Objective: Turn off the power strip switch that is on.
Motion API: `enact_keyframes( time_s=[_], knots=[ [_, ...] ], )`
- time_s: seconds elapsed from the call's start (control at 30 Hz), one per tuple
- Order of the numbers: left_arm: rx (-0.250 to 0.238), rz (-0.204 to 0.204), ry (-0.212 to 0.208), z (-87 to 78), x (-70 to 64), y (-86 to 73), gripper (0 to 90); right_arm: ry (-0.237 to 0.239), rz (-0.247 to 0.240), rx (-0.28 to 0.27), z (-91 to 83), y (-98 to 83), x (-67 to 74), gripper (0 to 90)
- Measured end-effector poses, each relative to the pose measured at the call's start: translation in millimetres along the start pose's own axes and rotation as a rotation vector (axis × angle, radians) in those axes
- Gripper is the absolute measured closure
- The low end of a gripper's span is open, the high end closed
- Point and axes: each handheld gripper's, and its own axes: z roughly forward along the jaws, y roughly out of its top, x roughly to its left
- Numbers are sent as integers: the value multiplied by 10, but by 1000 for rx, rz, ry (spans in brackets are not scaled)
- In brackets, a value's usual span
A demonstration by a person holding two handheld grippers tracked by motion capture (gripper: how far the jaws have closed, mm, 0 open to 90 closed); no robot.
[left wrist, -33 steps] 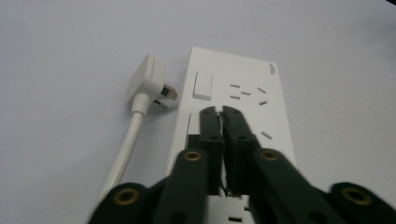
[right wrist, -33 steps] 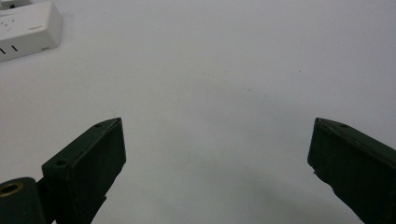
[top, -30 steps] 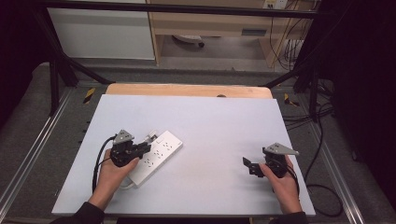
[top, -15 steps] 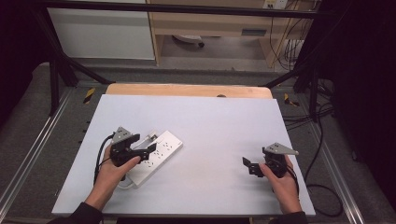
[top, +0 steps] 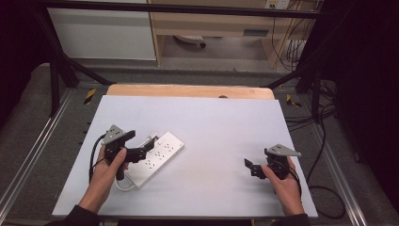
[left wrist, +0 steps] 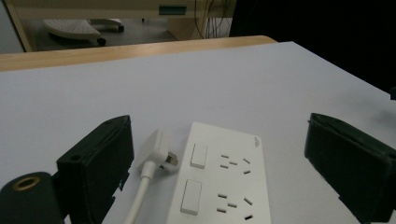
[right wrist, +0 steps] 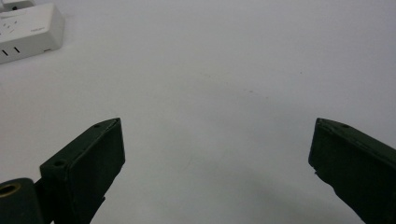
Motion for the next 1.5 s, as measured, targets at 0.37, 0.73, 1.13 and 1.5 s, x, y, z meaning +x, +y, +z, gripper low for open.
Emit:
enact_keyframes(
  time_s=[0.37,0.73,1.13,1.5],
  knots=[
    [-33,-12,20,-192,49,60,57,6,8,0,-3,1,-5,31],
    [-56,-7,19,-402,59,98,57,10,4,0,1,0,-2,29],
    [-83,-13,49,-690,182,104,57,12,3,-2,-5,0,-6,28],
    [-99,-33,78,-870,338,17,57,11,6,-4,-8,-1,-10,27]
  ],
)
